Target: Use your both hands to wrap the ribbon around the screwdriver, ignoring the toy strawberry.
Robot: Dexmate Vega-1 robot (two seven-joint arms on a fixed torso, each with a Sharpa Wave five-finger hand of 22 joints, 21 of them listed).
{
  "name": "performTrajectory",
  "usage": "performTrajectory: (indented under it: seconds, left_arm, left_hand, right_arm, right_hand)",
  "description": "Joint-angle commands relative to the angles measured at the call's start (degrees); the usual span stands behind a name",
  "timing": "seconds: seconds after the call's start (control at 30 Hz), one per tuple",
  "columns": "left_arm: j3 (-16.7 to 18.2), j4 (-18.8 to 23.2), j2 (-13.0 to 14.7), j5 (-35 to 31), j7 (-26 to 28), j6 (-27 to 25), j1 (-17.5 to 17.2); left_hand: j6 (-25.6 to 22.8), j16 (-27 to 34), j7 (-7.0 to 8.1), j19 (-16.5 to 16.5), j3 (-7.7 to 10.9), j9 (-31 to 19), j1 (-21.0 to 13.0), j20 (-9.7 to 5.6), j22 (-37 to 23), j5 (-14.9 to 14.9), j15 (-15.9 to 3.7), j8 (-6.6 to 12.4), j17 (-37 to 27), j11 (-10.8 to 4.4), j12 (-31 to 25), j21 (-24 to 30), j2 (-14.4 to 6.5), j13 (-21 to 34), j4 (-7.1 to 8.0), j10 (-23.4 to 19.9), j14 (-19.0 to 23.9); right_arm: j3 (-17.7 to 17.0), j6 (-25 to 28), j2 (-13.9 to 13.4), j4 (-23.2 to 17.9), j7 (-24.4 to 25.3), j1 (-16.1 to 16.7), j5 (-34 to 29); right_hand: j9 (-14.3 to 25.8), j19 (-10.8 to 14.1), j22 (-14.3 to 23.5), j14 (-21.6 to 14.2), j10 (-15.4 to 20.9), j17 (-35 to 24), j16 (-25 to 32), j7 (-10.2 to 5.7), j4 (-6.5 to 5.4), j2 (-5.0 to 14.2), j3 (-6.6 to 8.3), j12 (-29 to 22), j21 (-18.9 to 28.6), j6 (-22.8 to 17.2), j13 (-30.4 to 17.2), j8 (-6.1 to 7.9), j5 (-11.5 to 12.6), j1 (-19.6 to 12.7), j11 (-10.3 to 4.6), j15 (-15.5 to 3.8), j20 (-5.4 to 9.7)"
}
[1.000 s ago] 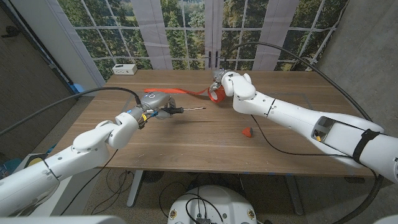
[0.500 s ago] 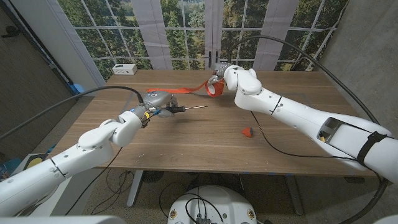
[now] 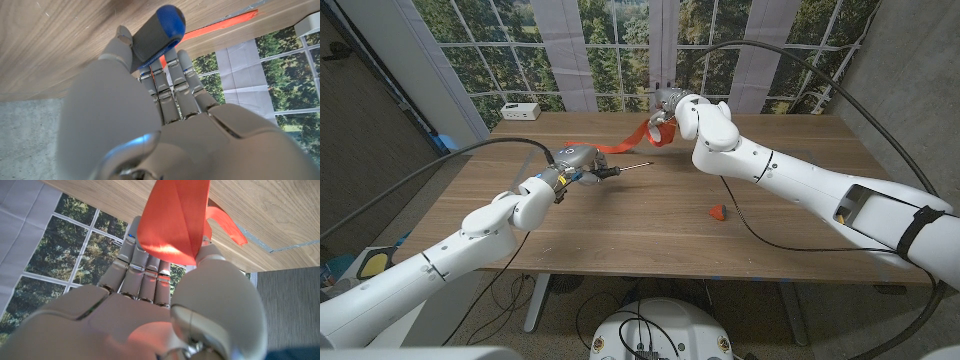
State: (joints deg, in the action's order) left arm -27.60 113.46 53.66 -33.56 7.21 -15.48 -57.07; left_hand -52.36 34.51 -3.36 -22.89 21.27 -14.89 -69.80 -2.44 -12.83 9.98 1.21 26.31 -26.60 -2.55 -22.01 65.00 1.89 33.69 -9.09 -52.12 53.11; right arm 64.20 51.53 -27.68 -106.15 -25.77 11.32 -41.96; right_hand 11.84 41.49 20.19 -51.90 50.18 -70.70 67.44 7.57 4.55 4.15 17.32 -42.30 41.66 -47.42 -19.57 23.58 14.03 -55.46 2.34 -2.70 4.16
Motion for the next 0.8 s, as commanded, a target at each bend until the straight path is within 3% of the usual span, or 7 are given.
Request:
performTrajectory:
  seconds: [0.03, 0.4, 0.8]
  left_arm:
    - [-2.35, -2.5, -5.04, 1.6, 2.42, -4.41, 2.68]
    - [-3.41, -3.9, -8.2, 5.77, 2.51, -8.83, 5.41]
    - [-6.75, -5.75, -9.44, 8.45, 0.21, -11.91, 10.7]
  left_hand:
    - [-2.94, 0.4, 2.09, -0.94, 0.29, -0.63, -9.54, -1.8, 0.04, 0.3, -14.65, 0.3, -9.38, -0.87, 0.27, 0.65, -9.83, -0.26, -0.26, -1.83, 9.41]
    - [-3.62, 0.51, 2.22, -1.64, 0.21, -0.4, -9.77, -1.96, 0.64, 0.57, -14.64, 0.23, -10.13, -0.61, 0.85, 1.66, -9.29, -0.64, -0.49, -2.54, 9.98]
    - [-4.35, 0.61, 1.88, -2.25, 0.21, -0.16, -10.14, -2.52, 1.17, 0.93, -14.63, 0.13, -10.86, -0.48, 1.24, 2.62, -8.79, -0.67, -0.69, -3.23, 10.64]
  right_arm:
    - [2.0, 3.2, -1.18, -4.95, -3.09, -1.28, -4.26]
    - [3.29, 5.89, -2.67, -8.74, -6.4, -0.77, -12.41]
    - [-0.43, 3.4, -4.08, -13.78, -9.76, 3.51, -17.36]
  right_hand:
    - [15.76, 0.41, -0.01, -3.39, 5.16, -0.1, 0.54, -3.1, -0.99, 6.05, 1.01, -13.73, 0.51, -8.31, -29.58, 3.22, 0.28, -6.58, -4.49, -9.63, 1.61]
    - [15.9, 0.35, -0.26, -3.34, 5.35, -0.09, 1.11, -3.03, -1.2, 5.96, 1.02, -13.76, 1.36, -8.44, -29.68, 3.02, 0.08, -6.78, -4.47, -9.59, 1.69]
    - [15.78, 0.13, -0.53, -3.32, 5.42, -0.07, 1.6, -3.17, -1.42, 5.9, 1.01, -13.71, 2.08, -8.54, -29.7, 2.7, -0.13, -6.89, -4.54, -9.58, 1.7]
